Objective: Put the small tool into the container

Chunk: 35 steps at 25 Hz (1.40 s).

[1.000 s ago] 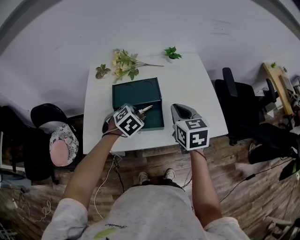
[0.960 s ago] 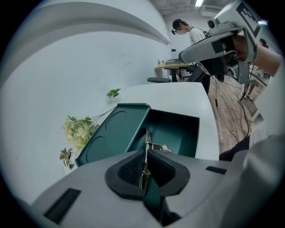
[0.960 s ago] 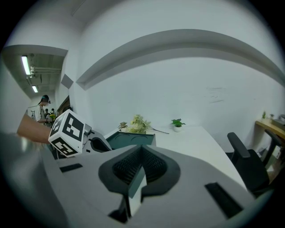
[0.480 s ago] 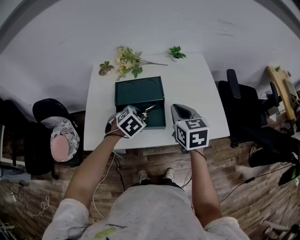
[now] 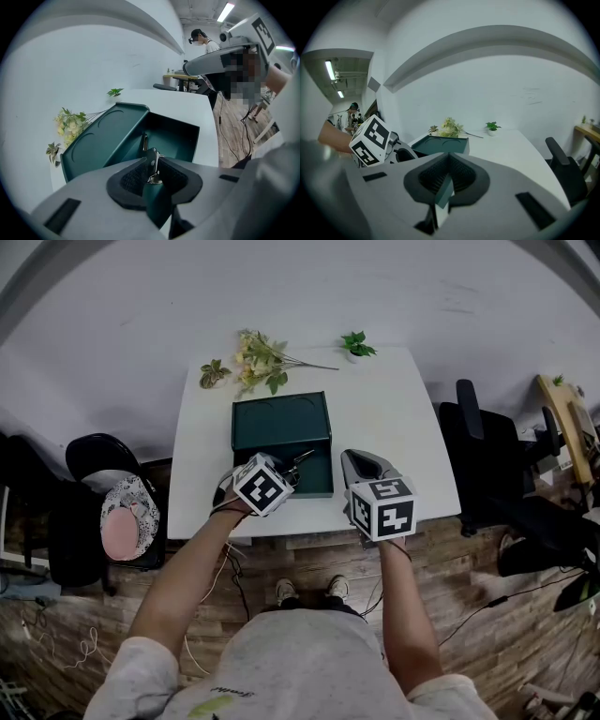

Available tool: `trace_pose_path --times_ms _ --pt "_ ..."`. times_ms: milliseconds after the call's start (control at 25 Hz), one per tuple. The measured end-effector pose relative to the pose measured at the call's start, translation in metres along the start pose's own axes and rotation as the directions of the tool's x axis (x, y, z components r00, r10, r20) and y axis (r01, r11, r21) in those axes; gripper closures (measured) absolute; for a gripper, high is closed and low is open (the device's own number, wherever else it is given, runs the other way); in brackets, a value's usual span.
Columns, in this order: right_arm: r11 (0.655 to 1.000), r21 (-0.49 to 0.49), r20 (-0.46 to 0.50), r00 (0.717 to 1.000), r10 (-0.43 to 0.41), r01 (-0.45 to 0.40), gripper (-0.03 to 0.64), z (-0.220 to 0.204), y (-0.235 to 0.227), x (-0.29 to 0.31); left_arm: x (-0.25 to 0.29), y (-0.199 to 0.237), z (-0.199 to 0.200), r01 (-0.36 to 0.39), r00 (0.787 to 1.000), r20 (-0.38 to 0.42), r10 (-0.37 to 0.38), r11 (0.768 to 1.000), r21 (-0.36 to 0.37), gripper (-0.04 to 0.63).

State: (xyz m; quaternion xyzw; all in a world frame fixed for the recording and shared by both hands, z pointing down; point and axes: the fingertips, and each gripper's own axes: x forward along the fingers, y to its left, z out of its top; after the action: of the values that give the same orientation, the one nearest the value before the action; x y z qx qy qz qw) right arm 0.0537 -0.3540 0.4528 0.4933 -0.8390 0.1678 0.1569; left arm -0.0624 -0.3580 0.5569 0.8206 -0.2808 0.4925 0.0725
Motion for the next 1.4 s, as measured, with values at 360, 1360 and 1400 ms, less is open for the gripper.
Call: trace_pose_path --times_ms 360,1360,1400 --pt "1.000 -0.001 -0.001 1.000 -0.006 0.006 0.614 0.000 -0.001 -0.001 0.002 -0.003 0.001 0.016 1.000 0.002 -0.016 1.000 0.001 0.488" --pt "1.000 -0.014 0.007 1.000 0.016 -0.016 0.614 0.007 0.004 -0.002 -0.017 0.004 -0.009 0.003 0.999 0.039 0.001 0.995 -0.102 0.465" --pt "1.000 -0.017 0.008 1.000 0.022 -0.021 0.614 0.009 0.005 -0.001 -0.021 0.006 -0.008 -0.001 0.999 0.050 0.007 0.993 -0.114 0.466"
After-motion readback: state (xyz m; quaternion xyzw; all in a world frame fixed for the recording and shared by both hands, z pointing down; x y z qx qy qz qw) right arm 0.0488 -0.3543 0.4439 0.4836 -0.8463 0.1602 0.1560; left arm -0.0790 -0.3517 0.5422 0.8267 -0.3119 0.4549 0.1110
